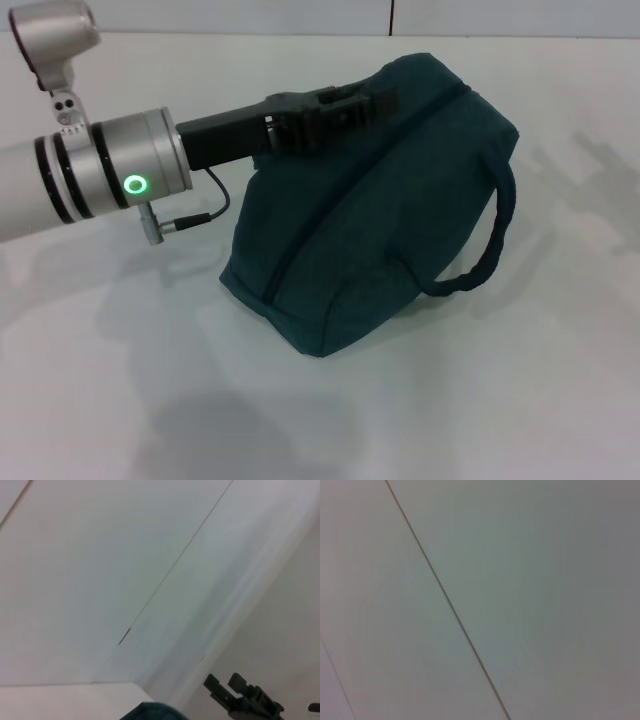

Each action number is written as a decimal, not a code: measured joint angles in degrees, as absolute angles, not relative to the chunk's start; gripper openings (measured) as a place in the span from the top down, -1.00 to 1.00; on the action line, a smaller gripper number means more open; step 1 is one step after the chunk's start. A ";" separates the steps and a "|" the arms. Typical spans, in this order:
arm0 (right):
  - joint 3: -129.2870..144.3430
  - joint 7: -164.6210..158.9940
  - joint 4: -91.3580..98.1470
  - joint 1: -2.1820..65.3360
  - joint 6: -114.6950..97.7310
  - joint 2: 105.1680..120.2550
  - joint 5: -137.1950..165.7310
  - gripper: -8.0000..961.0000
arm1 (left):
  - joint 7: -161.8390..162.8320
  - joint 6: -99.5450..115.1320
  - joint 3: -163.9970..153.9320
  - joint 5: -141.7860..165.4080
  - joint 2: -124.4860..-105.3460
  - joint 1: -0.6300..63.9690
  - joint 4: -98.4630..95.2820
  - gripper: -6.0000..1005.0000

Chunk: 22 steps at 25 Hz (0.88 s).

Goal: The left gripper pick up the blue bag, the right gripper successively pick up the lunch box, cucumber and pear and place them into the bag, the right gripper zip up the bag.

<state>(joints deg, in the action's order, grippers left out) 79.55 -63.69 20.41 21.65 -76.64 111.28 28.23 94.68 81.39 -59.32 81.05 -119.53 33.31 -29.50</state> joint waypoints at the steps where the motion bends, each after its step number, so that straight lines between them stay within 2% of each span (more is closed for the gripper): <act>1: 79.55 -63.69 20.41 21.64 -76.87 111.29 28.23 -0.45 | 94.40 81.63 -59.32 80.78 -119.48 33.21 -29.66 0.15; 4: 79.55 -63.53 20.38 21.63 -79.38 111.28 28.63 -0.45 | 92.85 83.14 -58.94 79.71 -119.05 33.13 -31.17 -0.09; 9: 79.14 -62.26 20.86 23.23 -84.46 110.87 33.49 -0.46 | 92.55 83.50 -57.82 79.40 -118.17 32.32 -35.77 -0.30; 20: 79.07 -58.46 28.98 25.60 -92.20 110.36 50.25 -0.52 | 92.26 91.40 -55.61 80.98 -113.34 31.72 -42.78 -0.76; 22: 79.09 -58.31 32.26 25.65 -92.83 110.39 55.61 -0.53 | 91.48 94.52 -55.59 81.60 -112.96 30.48 -44.07 -0.76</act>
